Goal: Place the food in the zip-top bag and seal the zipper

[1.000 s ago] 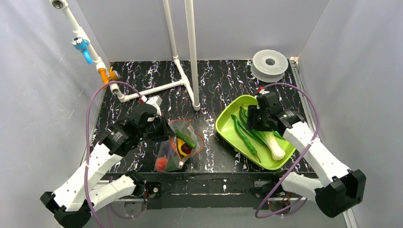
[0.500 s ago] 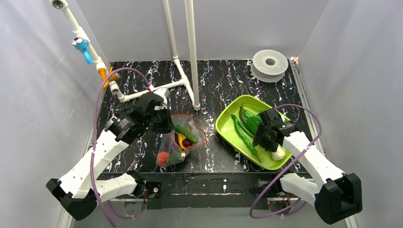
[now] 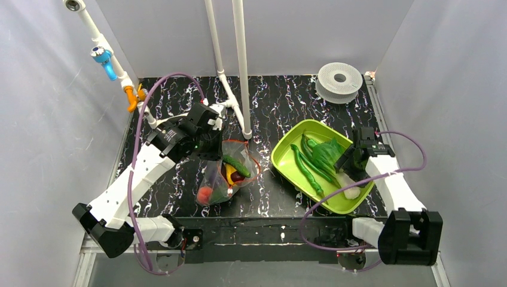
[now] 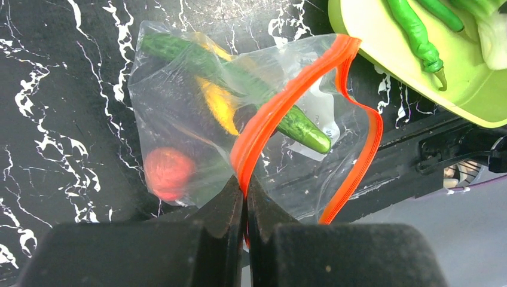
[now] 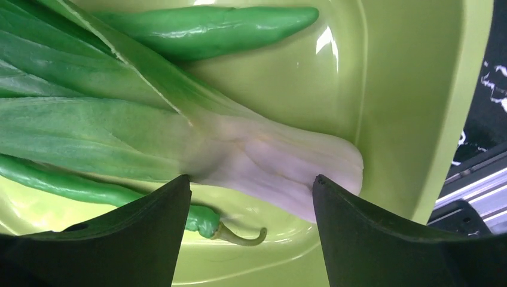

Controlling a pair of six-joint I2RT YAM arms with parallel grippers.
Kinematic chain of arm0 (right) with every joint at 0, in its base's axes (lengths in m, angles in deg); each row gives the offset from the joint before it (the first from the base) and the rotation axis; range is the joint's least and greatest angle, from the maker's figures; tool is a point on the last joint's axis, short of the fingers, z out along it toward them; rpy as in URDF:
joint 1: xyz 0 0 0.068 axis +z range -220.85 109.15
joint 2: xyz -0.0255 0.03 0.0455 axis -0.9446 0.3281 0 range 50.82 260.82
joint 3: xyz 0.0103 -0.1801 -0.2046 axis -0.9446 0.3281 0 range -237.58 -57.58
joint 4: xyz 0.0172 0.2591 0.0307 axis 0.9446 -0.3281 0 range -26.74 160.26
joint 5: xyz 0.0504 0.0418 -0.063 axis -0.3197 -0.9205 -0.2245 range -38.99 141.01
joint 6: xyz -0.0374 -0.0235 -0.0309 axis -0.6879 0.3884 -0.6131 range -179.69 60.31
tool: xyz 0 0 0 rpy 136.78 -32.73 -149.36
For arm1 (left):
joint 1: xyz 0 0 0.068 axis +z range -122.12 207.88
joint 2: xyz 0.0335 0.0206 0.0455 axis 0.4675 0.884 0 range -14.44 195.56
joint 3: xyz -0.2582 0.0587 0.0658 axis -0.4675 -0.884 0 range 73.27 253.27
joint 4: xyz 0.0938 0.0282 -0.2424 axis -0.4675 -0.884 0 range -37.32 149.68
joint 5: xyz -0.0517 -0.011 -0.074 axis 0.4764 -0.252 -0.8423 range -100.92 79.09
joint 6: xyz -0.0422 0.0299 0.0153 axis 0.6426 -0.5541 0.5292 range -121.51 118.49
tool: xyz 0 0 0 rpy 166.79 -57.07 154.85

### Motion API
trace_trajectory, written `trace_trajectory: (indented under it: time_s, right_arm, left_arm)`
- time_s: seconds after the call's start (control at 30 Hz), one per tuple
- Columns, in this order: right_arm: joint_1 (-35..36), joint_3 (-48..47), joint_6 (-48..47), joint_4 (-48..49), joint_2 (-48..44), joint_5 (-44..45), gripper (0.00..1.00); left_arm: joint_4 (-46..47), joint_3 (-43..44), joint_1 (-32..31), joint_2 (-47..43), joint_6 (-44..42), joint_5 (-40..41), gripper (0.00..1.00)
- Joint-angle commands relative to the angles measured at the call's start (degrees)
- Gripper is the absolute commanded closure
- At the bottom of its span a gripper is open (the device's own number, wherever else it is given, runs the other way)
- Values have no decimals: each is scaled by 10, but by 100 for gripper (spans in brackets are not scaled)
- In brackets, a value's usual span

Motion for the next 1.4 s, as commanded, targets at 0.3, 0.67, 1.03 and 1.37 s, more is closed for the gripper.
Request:
trace_trajectory:
  time_s: [0.3, 0.67, 1.03, 1.37]
  right_arm:
    - [-41, -133, -139, 51, 127, -7, 9]
    - [-42, -176, -188, 17, 108, -115, 10]
    - [134, -254, -272, 77, 127, -226, 23]
    - [170, -275, -271, 79, 259, -224, 59]
  left_arm:
    - [-28, 41, 1, -5, -26, 3, 100]
    - [-29, 53, 1, 21, -27, -9, 100]
    - [-30, 62, 1, 20, -32, -3, 100]
    - [-32, 66, 1, 38, -38, -4, 100]
